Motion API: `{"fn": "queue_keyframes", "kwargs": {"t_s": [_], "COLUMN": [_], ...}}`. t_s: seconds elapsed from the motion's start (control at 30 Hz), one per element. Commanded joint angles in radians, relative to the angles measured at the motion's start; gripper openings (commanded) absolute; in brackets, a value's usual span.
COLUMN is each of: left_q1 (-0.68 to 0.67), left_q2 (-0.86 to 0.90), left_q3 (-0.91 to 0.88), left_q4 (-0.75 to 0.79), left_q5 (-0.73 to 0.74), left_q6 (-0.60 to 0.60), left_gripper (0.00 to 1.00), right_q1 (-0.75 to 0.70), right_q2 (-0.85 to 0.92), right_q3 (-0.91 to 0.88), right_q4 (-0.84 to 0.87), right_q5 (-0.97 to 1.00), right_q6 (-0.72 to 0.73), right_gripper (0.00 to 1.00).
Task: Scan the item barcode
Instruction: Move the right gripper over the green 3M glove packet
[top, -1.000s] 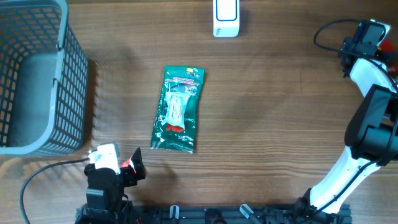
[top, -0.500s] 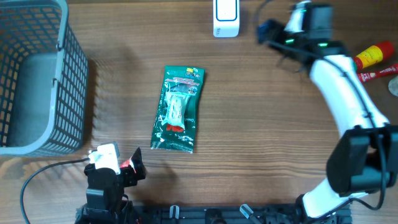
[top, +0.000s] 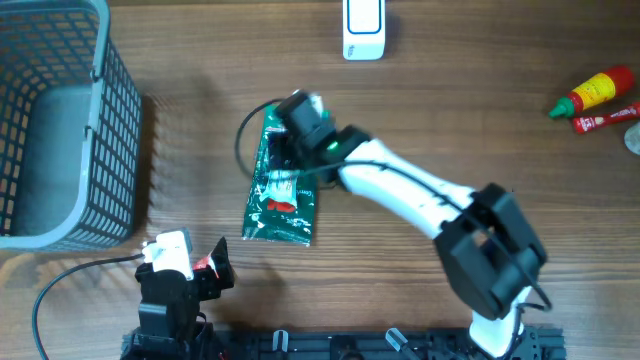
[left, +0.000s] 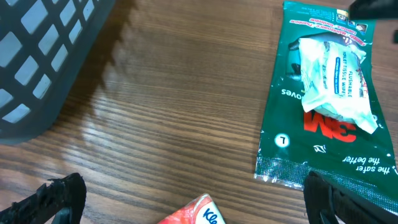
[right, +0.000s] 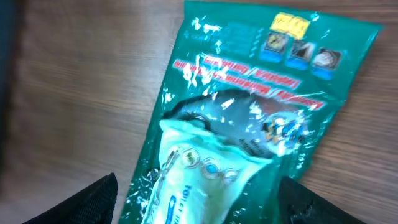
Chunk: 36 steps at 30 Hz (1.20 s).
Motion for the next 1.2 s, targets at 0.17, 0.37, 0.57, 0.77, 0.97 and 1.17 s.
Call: {"fn": "queue_keyframes", "kwargs": {"t_s": [0.17, 0.37, 0.57, 0.77, 0.97, 1.17], "left_q1": [0.007, 0.007, 0.007, 0.007, 0.007, 0.007], "left_q2": [-0.003, -0.003, -0.003, -0.003, -0.003, -0.003], "left_q3": [-0.002, -0.002, -0.002, -0.002, -0.002, -0.002], "left_q4": [0.001, 0.001, 0.001, 0.001, 0.001, 0.001], "left_q5": [0.009, 0.009, 0.009, 0.009, 0.009, 0.009], "left_q6": [-0.005, -0.005, -0.005, -0.005, -0.005, -0.005], "left_gripper": [1.0, 1.0, 1.0, 1.0, 1.0, 1.0], "right_q1": [0.107, 0.172, 0.188, 0.14, 0.137, 0.141], "right_q2": [0.132, 0.164, 0.169, 0.158, 0.057, 0.026], "right_q3": [0.031, 0.084, 0.084, 0.085, 0.089, 0.084], "right_q4": [0.085, 0.052, -0.148, -0.345, -0.362, -0.297], "right_q5": [0.407, 0.538, 0.538, 0.621, 0.574, 0.434], "right_q6": [-0.161, -0.256, -0.135, -0.125, -0.203, -0.201], "right_gripper": [0.79, 0.72, 0.65, 0.66, 0.7, 0.61]}}
